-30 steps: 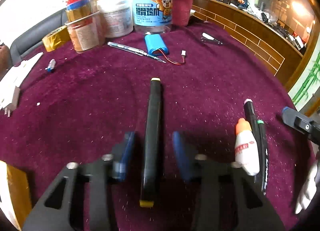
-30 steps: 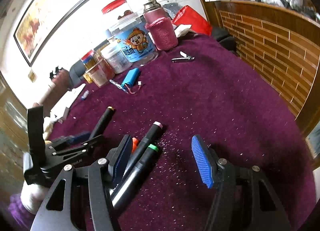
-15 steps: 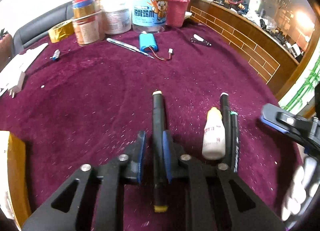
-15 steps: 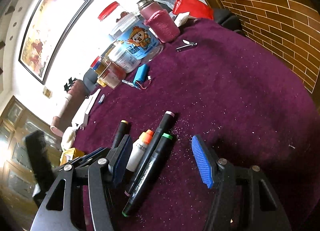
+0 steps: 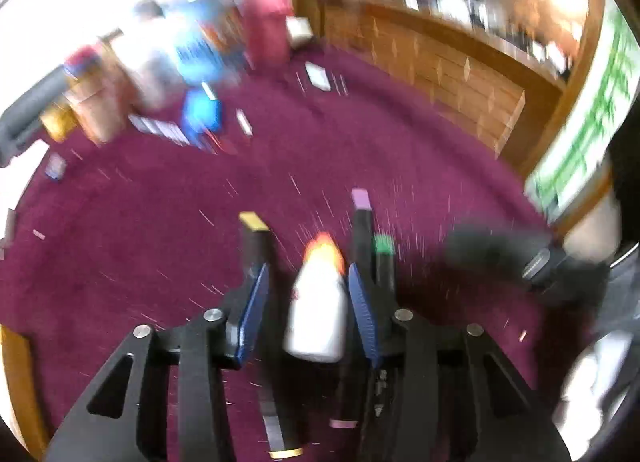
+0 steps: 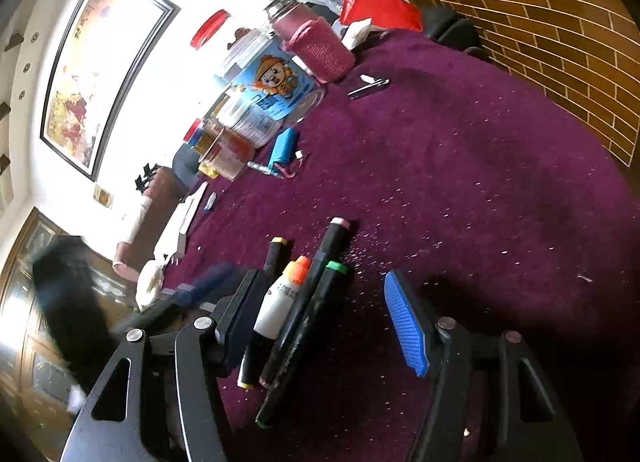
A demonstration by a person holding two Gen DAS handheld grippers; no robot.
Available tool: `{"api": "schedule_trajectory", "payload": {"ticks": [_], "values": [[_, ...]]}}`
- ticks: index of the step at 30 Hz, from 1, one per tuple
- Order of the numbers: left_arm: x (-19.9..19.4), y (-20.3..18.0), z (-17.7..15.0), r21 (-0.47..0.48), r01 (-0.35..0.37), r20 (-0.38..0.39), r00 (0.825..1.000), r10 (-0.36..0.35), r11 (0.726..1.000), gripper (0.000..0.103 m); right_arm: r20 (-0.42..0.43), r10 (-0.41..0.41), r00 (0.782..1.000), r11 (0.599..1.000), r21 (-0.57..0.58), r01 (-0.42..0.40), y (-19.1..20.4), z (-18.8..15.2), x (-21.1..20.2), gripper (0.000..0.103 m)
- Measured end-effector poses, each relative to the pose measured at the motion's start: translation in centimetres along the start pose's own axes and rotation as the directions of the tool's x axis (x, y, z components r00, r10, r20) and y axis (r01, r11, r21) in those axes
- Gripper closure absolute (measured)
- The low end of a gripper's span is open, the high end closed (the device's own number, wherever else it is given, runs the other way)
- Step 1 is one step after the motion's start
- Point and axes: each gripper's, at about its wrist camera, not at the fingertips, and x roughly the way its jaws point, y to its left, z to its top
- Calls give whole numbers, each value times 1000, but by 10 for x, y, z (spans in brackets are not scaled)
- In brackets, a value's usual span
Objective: Organize rigid objects
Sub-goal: 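Grasp a yellow-ended black marker with the left tool and lift, then carry the marker to the tray with left tool while right tool grasps orange-capped bottle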
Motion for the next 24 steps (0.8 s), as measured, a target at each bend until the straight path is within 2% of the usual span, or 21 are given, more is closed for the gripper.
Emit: {"api": "schedule_trajectory", "payload": {"ticks": [2, 4, 5, 10, 12, 15, 18, 24], "values": [[23, -9, -6, 21, 29, -77, 997, -27, 999, 81, 9, -7, 1000, 1000, 11, 6, -3, 1, -2, 46], [26, -16, -12, 50, 57, -64, 997, -53, 997, 81, 14, -11, 1000, 1000, 21, 10, -4, 1, -2, 46], [24, -17, -14, 60, 46, -67, 997, -42, 997, 81, 11, -9, 1000, 1000, 22, 9, -4, 2, -2, 46], [10, 7, -30, -14, 64, -122, 990, -65, 998, 81, -13, 13, 1000, 1000, 26, -13, -3, 1, 2, 46], [-3, 14, -36, -70, 74, -112, 990, -82, 995, 81, -15, 15, 1000, 999, 32, -15, -4, 1, 2, 46], [-21, 18, -37, -86, 82, -59, 994, -87, 993, 81, -23, 10, 1000, 999, 40, -9, -6, 1, 3, 46], [-23, 16, -33, -71, 65, -41, 997, -68, 995, 81, -27, 11, 1000, 999, 47, -10, -7, 1, 4, 46], [-18, 21, -35, -106, 58, -42, 997, -63, 993, 79, -40, 17, 999, 998, 53, -15, -7, 1, 7, 46]]}}
